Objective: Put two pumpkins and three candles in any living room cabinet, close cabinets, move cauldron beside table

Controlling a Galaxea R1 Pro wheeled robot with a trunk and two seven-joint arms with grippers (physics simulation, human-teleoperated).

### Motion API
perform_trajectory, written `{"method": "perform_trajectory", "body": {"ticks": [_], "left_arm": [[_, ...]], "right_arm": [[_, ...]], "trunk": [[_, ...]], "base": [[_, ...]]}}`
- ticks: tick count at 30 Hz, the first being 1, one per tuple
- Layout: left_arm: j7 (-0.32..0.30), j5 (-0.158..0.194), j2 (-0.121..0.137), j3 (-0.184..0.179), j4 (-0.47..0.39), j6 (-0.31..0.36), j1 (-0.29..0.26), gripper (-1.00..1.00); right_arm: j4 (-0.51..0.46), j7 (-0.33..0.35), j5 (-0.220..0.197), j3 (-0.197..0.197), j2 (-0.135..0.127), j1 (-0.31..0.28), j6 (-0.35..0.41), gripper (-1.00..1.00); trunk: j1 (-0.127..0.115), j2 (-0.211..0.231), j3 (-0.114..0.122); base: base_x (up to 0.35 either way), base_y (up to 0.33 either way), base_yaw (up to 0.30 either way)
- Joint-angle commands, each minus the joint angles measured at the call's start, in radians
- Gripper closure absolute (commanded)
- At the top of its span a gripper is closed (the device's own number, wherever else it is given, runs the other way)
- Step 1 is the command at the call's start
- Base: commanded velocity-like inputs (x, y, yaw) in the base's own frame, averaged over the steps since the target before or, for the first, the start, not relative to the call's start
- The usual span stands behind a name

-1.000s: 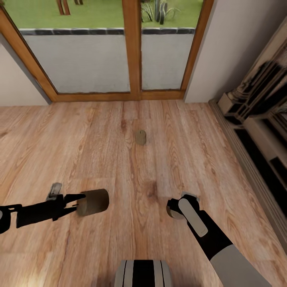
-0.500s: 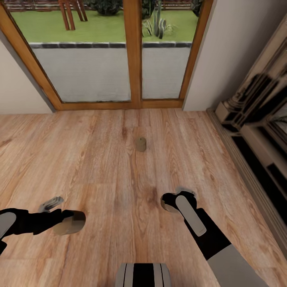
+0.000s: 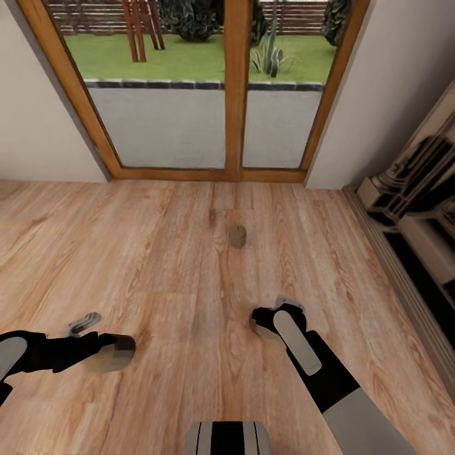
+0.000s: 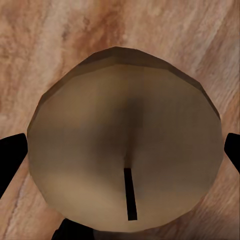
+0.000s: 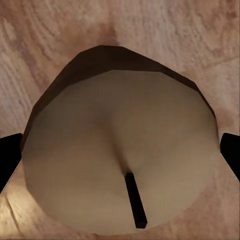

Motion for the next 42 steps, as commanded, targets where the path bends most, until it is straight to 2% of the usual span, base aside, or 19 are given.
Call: {"method": "perform_trajectory", "body": {"ticks": [1, 30, 42], "left_arm": [[0.011, 0.01, 0.001, -0.003, -0.001, 0.0, -0.001, 1.0], [0.016, 0.008, 0.0, -0.007, -0.001, -0.001, -0.001, 1.0], [0.01, 0.011, 0.0, -0.008, -0.002, 0.0, -0.001, 1.0]], "right_arm": [[-0.002, -0.008, -0.007, 0.001, 0.0, -0.001, 0.004, 1.0], [0.0, -0.004, -0.008, 0.005, 0.002, -0.001, 0.006, 1.0], [0.0, -0.004, -0.008, 0.006, 0.004, -0.001, 0.008, 1.0]], "trunk": [[-0.001, 0.0, 0.002], [-0.014, 0.007, 0.085], [-0.014, 0.007, 0.074]], "base": [[0.0, 0.0, 0.202], [0.0, 0.0, 0.234], [0.0, 0.0, 0.243]]}}
